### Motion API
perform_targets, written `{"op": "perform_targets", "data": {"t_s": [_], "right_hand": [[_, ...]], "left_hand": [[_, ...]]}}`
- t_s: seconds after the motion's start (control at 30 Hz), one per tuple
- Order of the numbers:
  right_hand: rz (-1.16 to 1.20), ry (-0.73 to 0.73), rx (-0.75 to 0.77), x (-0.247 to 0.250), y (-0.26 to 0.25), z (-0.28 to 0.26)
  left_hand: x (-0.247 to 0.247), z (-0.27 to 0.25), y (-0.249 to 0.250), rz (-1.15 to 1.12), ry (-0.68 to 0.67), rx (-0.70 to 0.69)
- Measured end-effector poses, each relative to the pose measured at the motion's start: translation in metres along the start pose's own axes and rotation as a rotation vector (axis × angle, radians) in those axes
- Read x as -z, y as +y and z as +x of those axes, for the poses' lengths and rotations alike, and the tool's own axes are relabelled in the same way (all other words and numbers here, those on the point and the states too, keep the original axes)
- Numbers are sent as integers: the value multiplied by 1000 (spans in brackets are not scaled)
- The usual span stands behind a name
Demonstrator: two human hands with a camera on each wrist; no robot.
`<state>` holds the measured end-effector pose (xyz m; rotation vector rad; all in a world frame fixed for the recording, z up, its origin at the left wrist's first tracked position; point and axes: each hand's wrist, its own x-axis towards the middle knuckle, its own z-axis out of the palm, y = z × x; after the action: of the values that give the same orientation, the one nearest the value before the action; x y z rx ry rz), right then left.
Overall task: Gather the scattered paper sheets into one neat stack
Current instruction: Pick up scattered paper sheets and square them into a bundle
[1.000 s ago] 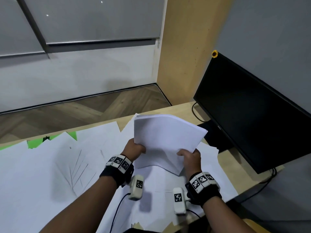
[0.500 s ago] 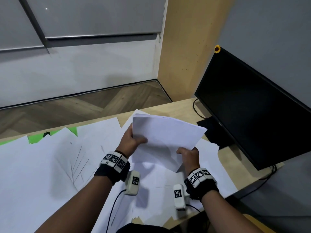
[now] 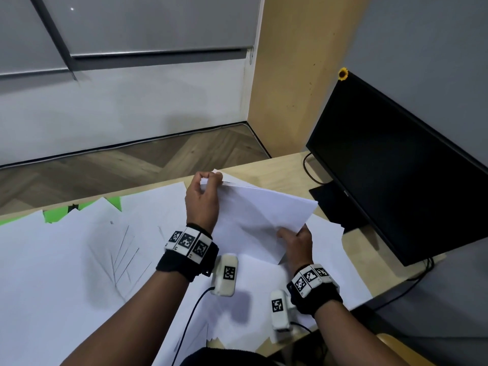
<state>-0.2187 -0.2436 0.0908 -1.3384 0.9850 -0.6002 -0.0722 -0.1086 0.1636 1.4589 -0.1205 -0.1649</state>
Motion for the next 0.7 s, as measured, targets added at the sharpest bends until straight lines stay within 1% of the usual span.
{"op": "perform_targets", "data": {"t_s": [0.07,0.17,0.23,0.33,0.47,0.53,0.6,0.63,0.7], "right_hand": [[26,-5,36,-1,-5,-1],[53,-7,11,-6,-8,0],[77,26,4,-9,-9,0],[119,65,40,-15,-12,1],[181,82,76,-15,-22,-2],[146,83,66,-12,-19,0],[61,76,-29,-10,-9,3],[14,64,-105,-10,-5,2],[-64,48,-191,-9,1,0]], "left_hand": [[1,1,-1,-17,18,5],[0,1,-2,-13,24,9],[-4,-2,0,12,-3,3],[-10,-5,8,30,-47,-45],[-11,-3,20,-3,6,-108],[-8,1,17,13,22,-102],[-6,4,9,45,16,-28],[-5,4,6,60,6,15],[-5,1,6,71,-12,47]]}}
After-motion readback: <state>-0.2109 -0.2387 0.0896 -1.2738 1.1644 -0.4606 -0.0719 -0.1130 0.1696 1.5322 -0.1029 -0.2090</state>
